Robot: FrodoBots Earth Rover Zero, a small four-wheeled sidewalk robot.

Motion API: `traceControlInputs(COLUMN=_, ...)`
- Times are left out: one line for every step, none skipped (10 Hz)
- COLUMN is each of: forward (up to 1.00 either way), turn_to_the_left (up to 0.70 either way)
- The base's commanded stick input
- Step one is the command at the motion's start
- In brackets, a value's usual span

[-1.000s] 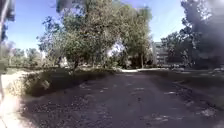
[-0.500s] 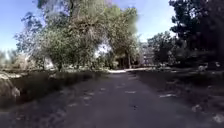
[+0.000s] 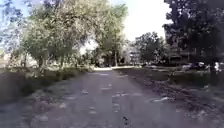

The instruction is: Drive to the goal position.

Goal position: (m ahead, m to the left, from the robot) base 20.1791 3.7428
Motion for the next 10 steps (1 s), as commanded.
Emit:
traceControlInputs(forward=0.85, turn_to_the_left=0.00)
traceControlInputs(forward=0.85, turn_to_the_left=0.00)
traceControlInputs(forward=0.85, turn_to_the_left=0.00)
traceControlInputs(forward=0.85, turn_to_the_left=0.00)
traceControlInputs(forward=0.85, turn_to_the_left=0.00)
traceControlInputs(forward=0.85, turn_to_the_left=0.00)
traceControlInputs(forward=0.85, turn_to_the_left=0.00)
traceControlInputs(forward=0.85, turn_to_the_left=0.00)
traceControlInputs(forward=0.85, turn_to_the_left=0.00)
traceControlInputs(forward=0.85, turn_to_the_left=0.00)
